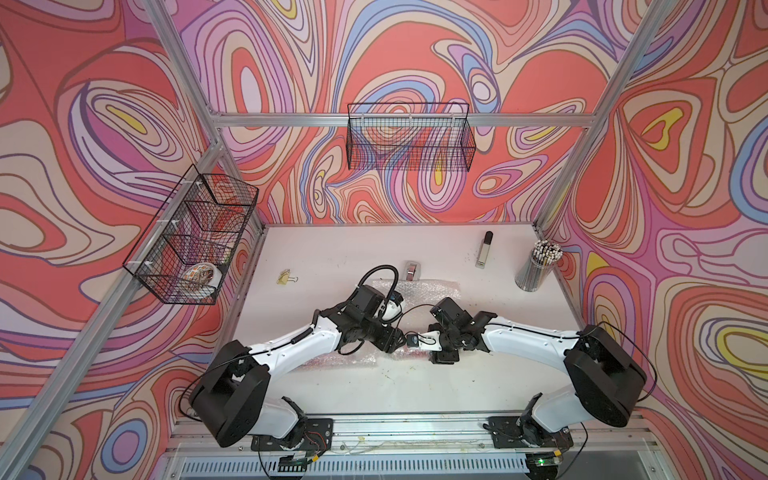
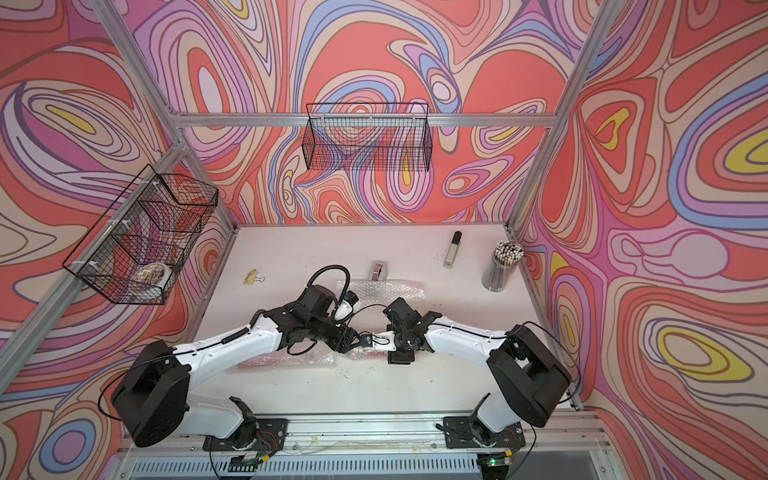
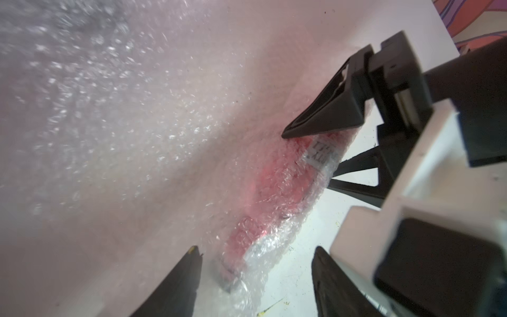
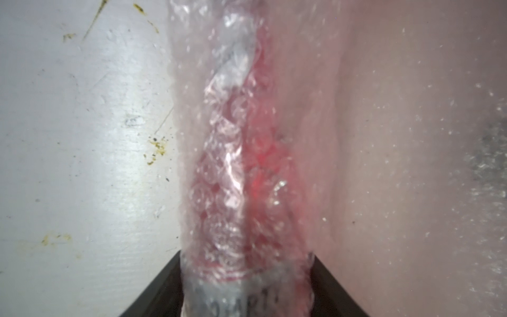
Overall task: Wrap wine bottles in bubble wrap
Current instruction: Wrap the wine bottle in bubble wrap.
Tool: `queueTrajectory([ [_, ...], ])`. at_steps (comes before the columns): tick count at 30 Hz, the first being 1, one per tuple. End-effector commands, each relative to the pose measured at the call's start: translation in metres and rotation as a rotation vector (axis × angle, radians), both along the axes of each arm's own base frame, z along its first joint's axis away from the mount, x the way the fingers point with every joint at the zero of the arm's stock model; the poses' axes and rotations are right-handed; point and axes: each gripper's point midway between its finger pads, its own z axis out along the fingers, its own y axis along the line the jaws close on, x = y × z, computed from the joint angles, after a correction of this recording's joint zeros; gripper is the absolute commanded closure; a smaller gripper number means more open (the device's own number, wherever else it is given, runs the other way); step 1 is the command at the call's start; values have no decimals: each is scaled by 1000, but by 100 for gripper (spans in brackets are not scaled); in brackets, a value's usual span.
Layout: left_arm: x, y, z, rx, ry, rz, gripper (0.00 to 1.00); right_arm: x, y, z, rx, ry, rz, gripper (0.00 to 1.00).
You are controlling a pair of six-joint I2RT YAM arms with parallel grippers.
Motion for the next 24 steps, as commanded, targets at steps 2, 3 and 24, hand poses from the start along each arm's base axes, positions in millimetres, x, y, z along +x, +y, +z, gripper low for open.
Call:
queueTrajectory([
  [2,9,32,18,103,-47,105,33,-29,-9,-21,-35,132,-3,40],
  [3,11,39,22,119,-56,129,33,-30,-8,-20,-32,141,-8,42],
  [24,-60,31,66,25,-397,-305,33,-56,-33,-15,11,508,-206,44],
])
